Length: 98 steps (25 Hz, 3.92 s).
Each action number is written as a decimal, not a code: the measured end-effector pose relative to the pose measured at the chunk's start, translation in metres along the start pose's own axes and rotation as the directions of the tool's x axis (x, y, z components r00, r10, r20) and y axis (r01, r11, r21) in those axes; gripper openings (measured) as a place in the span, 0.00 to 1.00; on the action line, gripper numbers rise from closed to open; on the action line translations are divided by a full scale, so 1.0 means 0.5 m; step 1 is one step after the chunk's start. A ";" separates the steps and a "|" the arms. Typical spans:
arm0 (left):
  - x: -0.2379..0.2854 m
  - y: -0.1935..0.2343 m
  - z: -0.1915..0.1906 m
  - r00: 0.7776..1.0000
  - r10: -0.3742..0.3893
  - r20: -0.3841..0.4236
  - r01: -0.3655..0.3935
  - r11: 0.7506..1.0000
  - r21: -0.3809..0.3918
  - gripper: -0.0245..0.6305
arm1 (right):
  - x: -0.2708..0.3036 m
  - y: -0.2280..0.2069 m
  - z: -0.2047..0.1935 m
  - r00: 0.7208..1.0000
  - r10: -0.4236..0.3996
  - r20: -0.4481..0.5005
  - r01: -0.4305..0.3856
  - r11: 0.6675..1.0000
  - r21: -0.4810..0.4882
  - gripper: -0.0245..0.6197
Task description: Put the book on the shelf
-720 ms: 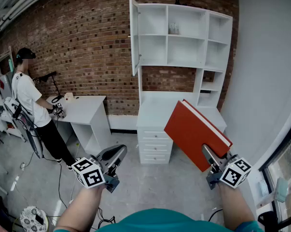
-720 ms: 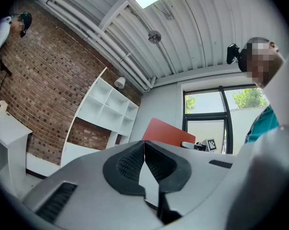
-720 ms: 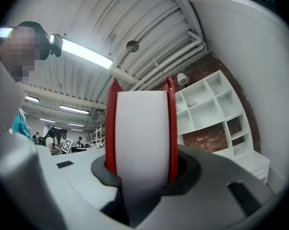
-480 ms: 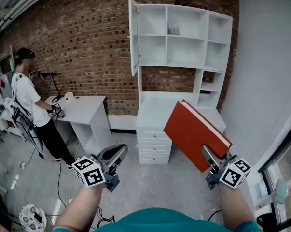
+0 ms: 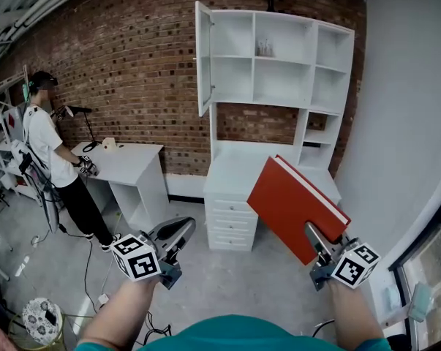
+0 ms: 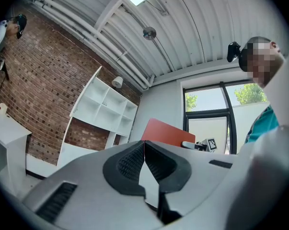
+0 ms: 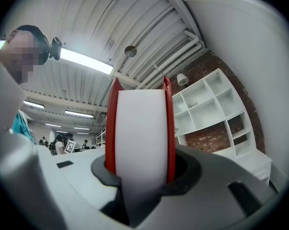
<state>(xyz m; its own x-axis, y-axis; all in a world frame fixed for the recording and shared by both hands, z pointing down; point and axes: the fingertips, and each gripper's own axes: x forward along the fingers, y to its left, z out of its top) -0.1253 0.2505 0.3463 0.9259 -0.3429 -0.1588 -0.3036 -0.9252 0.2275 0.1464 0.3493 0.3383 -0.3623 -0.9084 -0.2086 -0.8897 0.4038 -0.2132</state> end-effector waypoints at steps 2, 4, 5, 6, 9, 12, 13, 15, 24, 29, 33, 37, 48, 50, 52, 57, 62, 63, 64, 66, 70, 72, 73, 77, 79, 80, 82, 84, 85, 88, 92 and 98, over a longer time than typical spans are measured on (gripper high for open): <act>0.013 -0.018 -0.008 1.000 0.004 0.005 -0.004 1.000 0.002 0.06 | -0.017 -0.009 0.008 1.000 0.008 -0.001 -0.008 1.000 -0.003 0.30; 0.026 -0.035 -0.014 1.000 0.001 0.014 -0.001 1.000 0.007 0.06 | -0.031 -0.017 0.018 1.000 0.016 -0.001 -0.016 1.000 -0.015 0.30; 0.032 -0.042 -0.017 1.000 0.002 0.016 -0.002 1.000 0.007 0.06 | -0.038 -0.021 0.022 1.000 0.021 -0.001 -0.021 1.000 -0.021 0.30; 0.038 -0.049 -0.023 1.000 0.004 0.018 -0.004 1.000 0.004 0.06 | -0.045 -0.025 0.025 1.000 0.026 -0.001 -0.026 0.999 -0.025 0.30; 0.056 -0.071 -0.037 1.000 0.005 0.021 -0.005 1.000 -0.004 0.06 | -0.067 -0.039 0.028 0.999 0.035 -0.004 -0.035 0.999 -0.031 0.30; 0.074 -0.087 -0.041 1.000 -0.002 0.021 0.002 1.000 -0.001 0.06 | -0.078 -0.053 0.036 0.999 0.039 0.004 -0.039 0.999 -0.029 0.30; 0.079 -0.088 -0.040 1.000 -0.005 0.020 0.005 1.000 0.002 0.06 | -0.079 -0.055 0.038 0.999 0.041 0.008 -0.041 0.999 -0.028 0.30; 0.086 -0.084 -0.037 1.000 -0.010 0.018 0.009 1.000 0.009 0.06 | -0.077 -0.057 0.041 0.999 0.045 0.014 -0.045 0.999 -0.030 0.30; 0.112 -0.002 -0.039 1.000 -0.024 0.012 0.025 1.000 -0.013 0.06 | -0.007 -0.084 0.021 1.000 0.026 0.004 -0.026 0.999 -0.026 0.30; 0.126 0.108 -0.012 0.998 -0.055 0.021 0.056 0.998 -0.014 0.06 | 0.095 -0.094 0.006 1.000 0.002 0.005 -0.002 0.999 -0.041 0.30; 0.144 0.221 0.017 0.997 -0.082 0.008 0.082 0.997 -0.015 0.06 | 0.202 -0.107 -0.011 0.999 -0.022 0.028 0.023 0.999 -0.045 0.30; 0.171 0.339 0.063 0.993 -0.118 -0.017 0.118 0.993 0.002 0.06 | 0.332 -0.121 -0.023 0.998 -0.042 0.043 0.044 0.998 -0.037 0.30; 0.225 0.651 0.158 0.982 -0.187 -0.038 0.187 0.982 0.008 0.06 | 0.632 -0.177 -0.053 0.992 -0.114 0.060 0.116 0.992 -0.040 0.30; 0.235 0.695 0.166 0.981 -0.189 -0.039 0.190 0.982 -0.002 0.06 | 0.672 -0.190 -0.056 0.991 -0.122 0.062 0.125 0.991 -0.040 0.30; 0.248 0.729 0.171 0.981 -0.190 -0.047 0.190 0.982 -0.011 0.06 | 0.703 -0.204 -0.058 0.990 -0.128 0.064 0.131 0.991 -0.040 0.30; 0.276 0.785 0.169 0.975 -0.212 -0.059 0.212 0.977 -0.014 0.06 | 0.749 -0.233 -0.068 0.988 -0.146 0.057 0.150 0.987 -0.058 0.30; 0.305 0.815 0.130 0.973 -0.224 -0.052 0.224 0.975 -0.004 0.06 | 0.759 -0.283 -0.108 0.985 -0.154 0.075 0.158 0.986 -0.056 0.30; 0.315 0.821 0.125 0.974 -0.219 -0.053 0.219 0.976 -0.004 0.06 | 0.764 -0.296 -0.111 0.986 -0.151 0.076 0.155 0.986 -0.053 0.30; 0.325 0.829 0.124 0.975 -0.213 -0.055 0.213 0.977 -0.007 0.06 | 0.774 -0.309 -0.109 0.986 -0.148 0.075 0.152 0.987 -0.049 0.30; 0.344 0.847 0.134 0.978 -0.199 -0.055 0.199 0.980 -0.016 0.06 | 0.802 -0.332 -0.095 0.987 -0.142 0.071 0.146 0.988 -0.042 0.30; 0.383 0.876 0.157 0.983 -0.179 -0.051 0.178 0.984 -0.015 0.06 | 0.855 -0.379 -0.064 0.991 -0.120 0.064 0.122 0.992 -0.034 0.30; 0.405 0.889 0.160 0.986 -0.162 -0.048 0.162 0.987 -0.003 0.06 | 0.875 -0.411 -0.060 0.993 -0.102 0.061 0.104 0.994 -0.029 0.30; 0.418 0.897 0.162 0.988 -0.150 -0.045 0.150 0.989 0.003 0.06 | 0.885 -0.430 -0.059 0.994 -0.092 0.060 0.093 0.995 -0.026 0.30; 0.487 0.937 0.167 0.995 -0.094 -0.023 0.095 0.995 0.021 0.06 | 0.928 -0.524 -0.043 0.998 -0.049 0.050 0.050 0.999 -0.021 0.30; 0.523 0.957 0.166 0.998 -0.066 -0.013 0.066 0.998 0.021 0.06 | 0.952 -0.572 -0.031 0.999 -0.026 0.042 0.027 0.999 -0.024 0.30; 0.541 0.966 0.165 0.998 -0.055 -0.009 0.055 0.998 0.023 0.06 | 0.963 -0.595 -0.024 0.999 -0.016 0.038 0.017 0.999 -0.029 0.30; 0.580 0.977 0.164 0.999 -0.035 -0.002 0.035 0.999 0.028 0.06 | 0.982 -0.641 -0.011 0.999 0.003 0.034 -0.002 0.999 -0.041 0.30; 0.625 0.982 0.163 1.000 -0.026 0.010 0.026 0.999 0.034 0.06 | 1.001 -0.686 0.001 0.999 0.020 0.034 -0.019 0.999 -0.051 0.30; 0.649 0.984 0.164 0.999 -0.027 0.018 0.026 0.999 0.038 0.06 | 1.013 -0.708 0.007 0.999 0.029 0.035 -0.027 0.998 -0.055 0.30; 0.712 0.991 0.169 0.999 -0.027 0.038 0.025 0.999 0.047 0.06 | 1.056 -0.764 0.023 0.998 0.055 0.030 -0.052 0.996 -0.068 0.30; 0.773 1.003 0.170 0.999 -0.029 0.037 0.027 0.999 0.045 0.06 | 1.104 -0.812 0.038 0.997 0.072 0.027 -0.069 0.993 -0.094 0.30; 0.809 1.029 0.167 0.997 -0.075 0.003 0.075 0.996 0.056 0.06 | 1.169 -0.835 0.039 0.999 0.031 0.026 -0.026 0.982 -0.187 0.30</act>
<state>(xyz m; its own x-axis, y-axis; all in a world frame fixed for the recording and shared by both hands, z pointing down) 0.0741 -0.3775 0.3189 0.9455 -0.2727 -0.1781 -0.2455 -0.9560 0.1606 0.3113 -0.3482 0.2865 -0.3828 -0.8922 -0.2397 -0.9162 0.4000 -0.0257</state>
